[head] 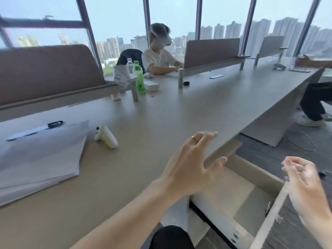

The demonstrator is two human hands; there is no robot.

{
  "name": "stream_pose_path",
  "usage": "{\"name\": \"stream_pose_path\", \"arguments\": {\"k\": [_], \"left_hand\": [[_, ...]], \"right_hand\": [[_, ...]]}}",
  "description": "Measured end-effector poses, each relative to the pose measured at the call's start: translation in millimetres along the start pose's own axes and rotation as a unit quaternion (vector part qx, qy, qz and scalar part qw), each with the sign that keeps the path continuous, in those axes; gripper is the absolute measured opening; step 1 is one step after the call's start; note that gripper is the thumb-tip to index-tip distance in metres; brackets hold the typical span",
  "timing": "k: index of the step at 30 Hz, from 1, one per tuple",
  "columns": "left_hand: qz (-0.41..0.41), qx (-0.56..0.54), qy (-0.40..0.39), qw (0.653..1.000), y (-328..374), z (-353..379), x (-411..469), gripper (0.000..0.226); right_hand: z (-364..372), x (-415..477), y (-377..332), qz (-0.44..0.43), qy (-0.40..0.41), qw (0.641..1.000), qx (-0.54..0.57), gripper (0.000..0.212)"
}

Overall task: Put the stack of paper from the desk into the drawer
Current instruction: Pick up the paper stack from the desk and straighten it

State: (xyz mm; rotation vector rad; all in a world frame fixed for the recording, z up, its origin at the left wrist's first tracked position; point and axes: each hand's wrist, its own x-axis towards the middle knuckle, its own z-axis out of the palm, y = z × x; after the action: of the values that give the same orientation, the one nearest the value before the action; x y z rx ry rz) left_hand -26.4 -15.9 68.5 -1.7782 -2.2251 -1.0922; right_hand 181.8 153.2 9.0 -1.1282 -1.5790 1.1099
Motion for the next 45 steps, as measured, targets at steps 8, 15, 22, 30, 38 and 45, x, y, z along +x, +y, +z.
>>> {"name": "stream_pose_path", "arguments": {"k": [8,15,22,30,38,45], "left_hand": [[-0.185,0.165,0.122,0.961,-114,-152,-81,0.064],[-0.394,0.293,0.155,0.857,-201,-270,-224,0.094],[-0.595,0.315,0.163,0.721,-240,-328,-319,0.1],[-0.642,0.117,0.253,0.714,-253,-351,-334,0.099],[-0.647,-0.171,0.395,0.629,-269,-402,-320,0.08],[-0.674,-0.168,0.31,0.649,-283,-405,-325,0.077]], "right_hand": [[156,-53,-88,-0.091,-0.239,0.966,0.039,0.046],[316,-150,-127,-0.142,-0.453,0.88,0.026,0.011],[410,-203,-156,-0.135,-0.507,0.849,-0.062,0.051],[446,-217,-167,-0.173,-0.462,0.854,-0.165,0.09],[464,-209,-170,-0.164,-0.453,0.852,-0.207,0.107],[488,-189,-170,-0.106,-0.506,0.837,-0.182,0.124]]}}
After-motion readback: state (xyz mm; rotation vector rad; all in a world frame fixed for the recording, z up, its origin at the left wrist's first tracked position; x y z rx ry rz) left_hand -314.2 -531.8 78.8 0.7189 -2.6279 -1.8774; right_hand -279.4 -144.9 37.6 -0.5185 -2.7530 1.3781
